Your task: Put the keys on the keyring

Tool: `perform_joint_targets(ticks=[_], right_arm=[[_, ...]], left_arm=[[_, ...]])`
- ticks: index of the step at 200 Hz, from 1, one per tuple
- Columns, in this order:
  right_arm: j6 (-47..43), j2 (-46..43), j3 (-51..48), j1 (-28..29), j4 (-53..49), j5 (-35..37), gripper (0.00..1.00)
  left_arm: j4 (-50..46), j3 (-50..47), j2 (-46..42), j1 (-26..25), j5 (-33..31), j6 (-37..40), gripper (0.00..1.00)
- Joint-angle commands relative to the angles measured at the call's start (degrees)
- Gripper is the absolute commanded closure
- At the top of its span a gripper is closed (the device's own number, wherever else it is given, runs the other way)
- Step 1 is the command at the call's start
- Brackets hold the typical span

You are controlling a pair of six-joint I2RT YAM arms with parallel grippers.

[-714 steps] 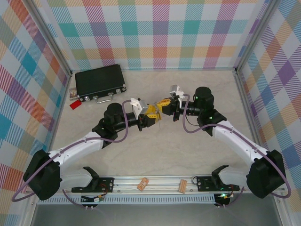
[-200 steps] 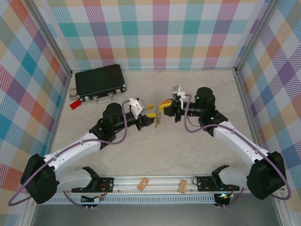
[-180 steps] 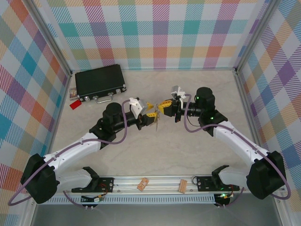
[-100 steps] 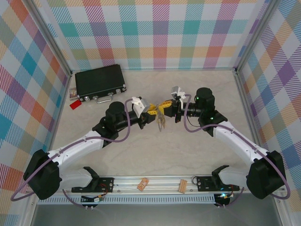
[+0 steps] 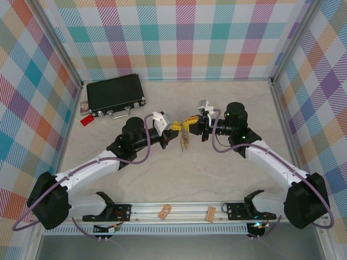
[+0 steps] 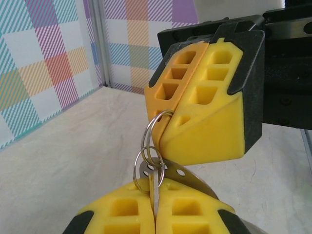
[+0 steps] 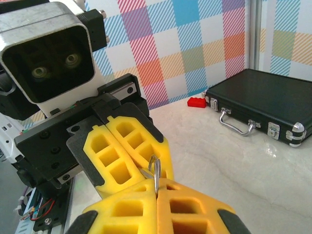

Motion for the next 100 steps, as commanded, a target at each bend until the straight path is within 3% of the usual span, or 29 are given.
perform_joint_targets(ticks=[1,53,100], right_arm=[[2.4,-1.51,-0.5,-0.68,5.67,0.01,1.0],[6.21,-2.49,-1.57,-1.51,11.26,0.2,1.0],[6.08,-3.01,-1.58,-1.53,10.67,-0.5,1.0]], left_arm=[[0.35,0.4,-0.11,-1.03,1.54,0.76,1.0],[-6.14,2.48,2.85,-2.93,1.27,3.41,1.0],[-6.04,3.44,4.06,-3.59,2.5,2.82,1.0]])
